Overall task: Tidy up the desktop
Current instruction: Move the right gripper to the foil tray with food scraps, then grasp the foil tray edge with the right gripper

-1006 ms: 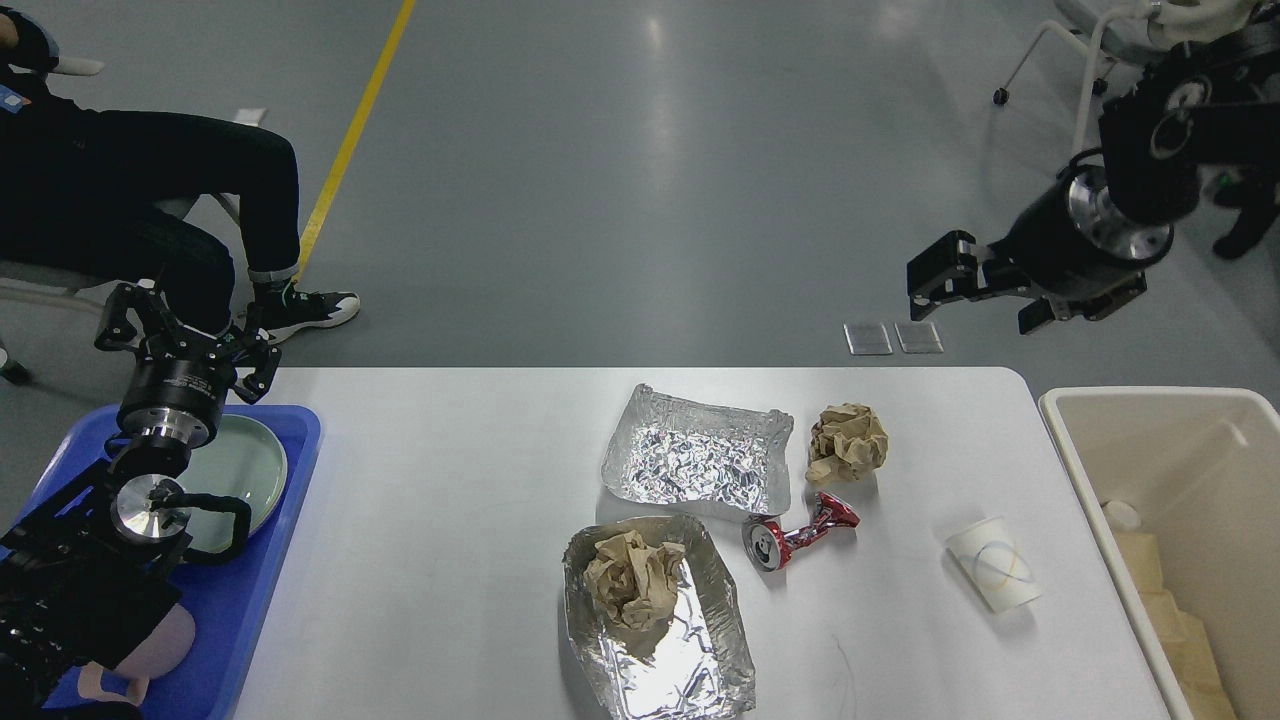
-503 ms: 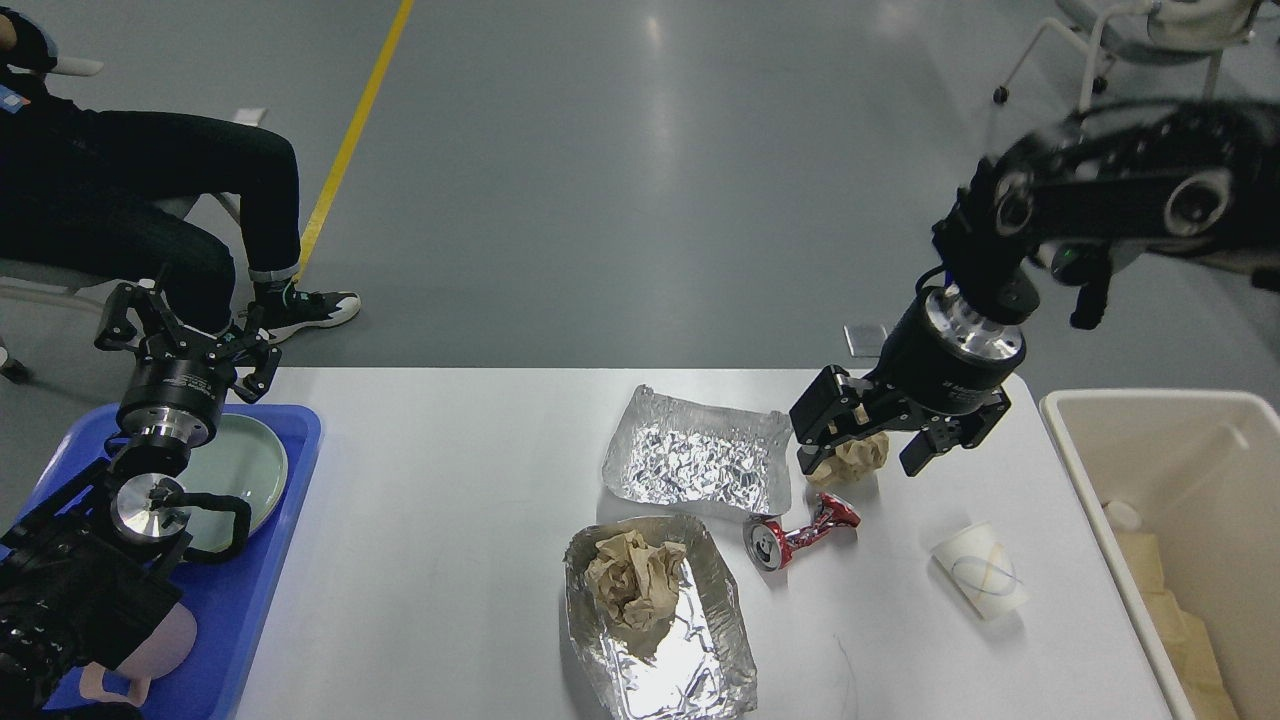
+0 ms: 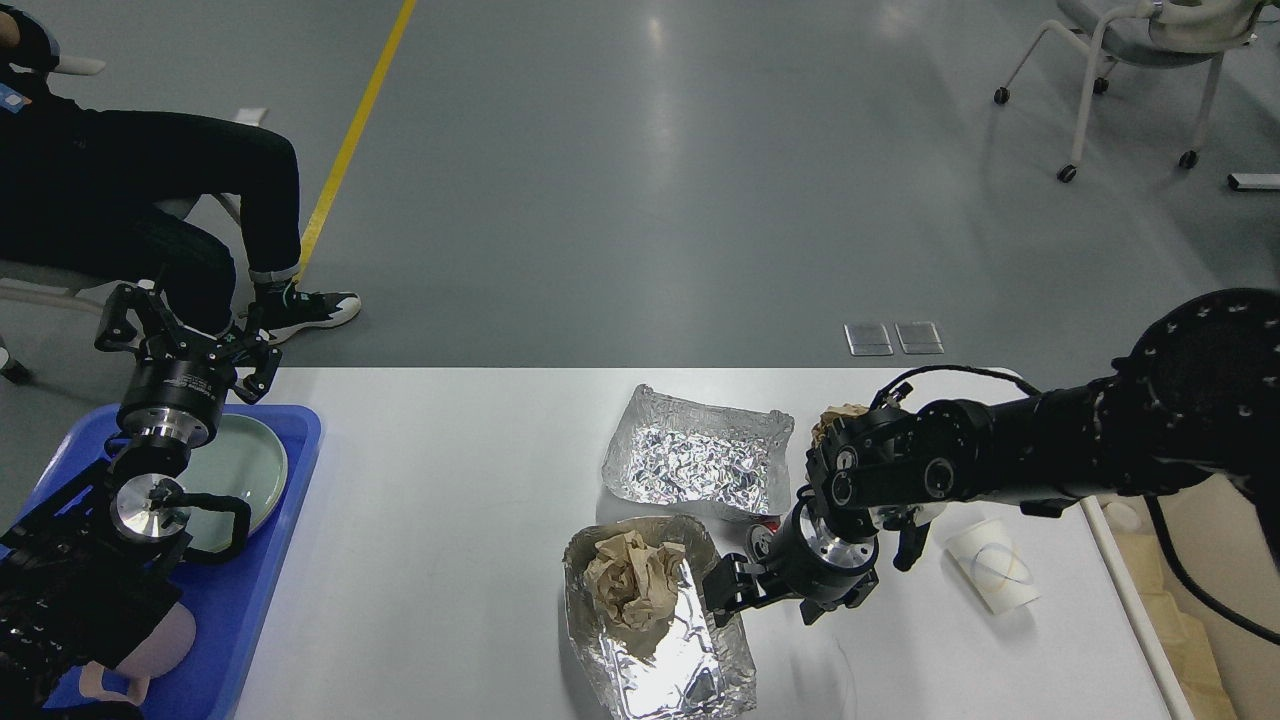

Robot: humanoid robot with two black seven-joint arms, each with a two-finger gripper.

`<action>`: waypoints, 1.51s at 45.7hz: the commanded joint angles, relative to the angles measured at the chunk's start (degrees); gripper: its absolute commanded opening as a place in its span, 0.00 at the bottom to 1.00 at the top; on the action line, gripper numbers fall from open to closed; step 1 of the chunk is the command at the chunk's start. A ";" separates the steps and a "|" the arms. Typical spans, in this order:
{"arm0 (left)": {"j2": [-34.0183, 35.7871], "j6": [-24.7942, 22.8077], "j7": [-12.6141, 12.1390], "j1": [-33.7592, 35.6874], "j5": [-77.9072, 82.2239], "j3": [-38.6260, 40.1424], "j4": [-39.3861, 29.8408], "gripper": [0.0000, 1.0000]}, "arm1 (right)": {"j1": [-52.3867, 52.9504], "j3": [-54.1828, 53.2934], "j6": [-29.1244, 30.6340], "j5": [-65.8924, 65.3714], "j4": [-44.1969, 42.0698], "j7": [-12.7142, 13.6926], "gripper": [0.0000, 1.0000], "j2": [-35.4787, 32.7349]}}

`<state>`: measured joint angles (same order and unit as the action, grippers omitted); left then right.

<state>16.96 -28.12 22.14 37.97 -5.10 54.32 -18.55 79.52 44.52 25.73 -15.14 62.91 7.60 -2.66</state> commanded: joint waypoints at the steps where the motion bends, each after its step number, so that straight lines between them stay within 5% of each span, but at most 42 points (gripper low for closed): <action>1: 0.00 0.00 0.01 0.00 0.00 0.00 0.00 0.96 | -2.26 -0.23 -0.94 -1.29 -1.20 -0.04 1.00 0.73; 14: -0.17 0.00 0.01 0.00 0.00 0.00 0.00 0.96 | -6.48 -0.67 -7.79 -3.84 -2.35 -0.04 0.98 0.81; 19: 0.00 0.00 0.01 0.00 0.00 0.00 0.00 0.97 | -7.01 -0.67 -9.37 -3.93 -1.82 -0.13 0.88 0.73; 23: 0.00 0.00 0.01 0.00 0.00 0.00 0.00 0.96 | -7.10 -0.75 -9.47 -3.93 -1.65 -0.48 0.70 0.73; 29: 0.00 0.00 0.01 0.00 0.00 0.00 0.00 0.97 | -7.10 -0.67 -9.47 -3.93 -1.73 -0.83 0.21 0.55; 34: 0.00 0.00 0.01 0.00 0.00 0.00 0.00 0.97 | -6.84 -2.15 -9.47 -3.93 -1.56 -1.79 0.00 0.29; 41: 0.00 0.00 0.01 0.00 0.00 0.00 0.00 0.97 | -7.01 -7.61 -9.38 -3.93 -0.42 -4.35 0.00 -1.38; 69: 0.00 0.00 0.01 0.00 0.00 0.00 0.00 0.97 | -2.44 -9.02 -8.50 -3.93 6.26 -4.52 0.00 -6.57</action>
<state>16.96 -28.12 22.15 37.97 -5.10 54.32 -18.55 76.10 35.60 16.83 -19.07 68.05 3.07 -7.55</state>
